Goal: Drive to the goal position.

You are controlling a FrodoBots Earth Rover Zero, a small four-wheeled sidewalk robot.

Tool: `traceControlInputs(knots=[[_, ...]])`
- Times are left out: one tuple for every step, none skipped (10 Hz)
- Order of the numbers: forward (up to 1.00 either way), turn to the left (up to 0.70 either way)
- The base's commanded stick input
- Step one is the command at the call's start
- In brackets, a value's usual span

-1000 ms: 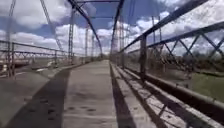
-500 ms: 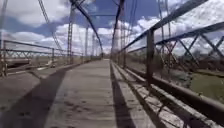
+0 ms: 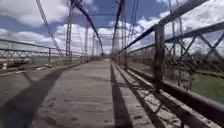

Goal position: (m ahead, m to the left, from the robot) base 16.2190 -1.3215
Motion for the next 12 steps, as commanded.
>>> traceControlInputs(knots=[[0.85,0.00],[0.85,0.00],[0.85,0.00],[0.85,0.00],[0.85,0.00],[0.85,0.00],[0.85,0.00],[0.85,0.00],[0.85,0.00],[0.85,0.00],[0.85,0.00],[0.85,0.00]])
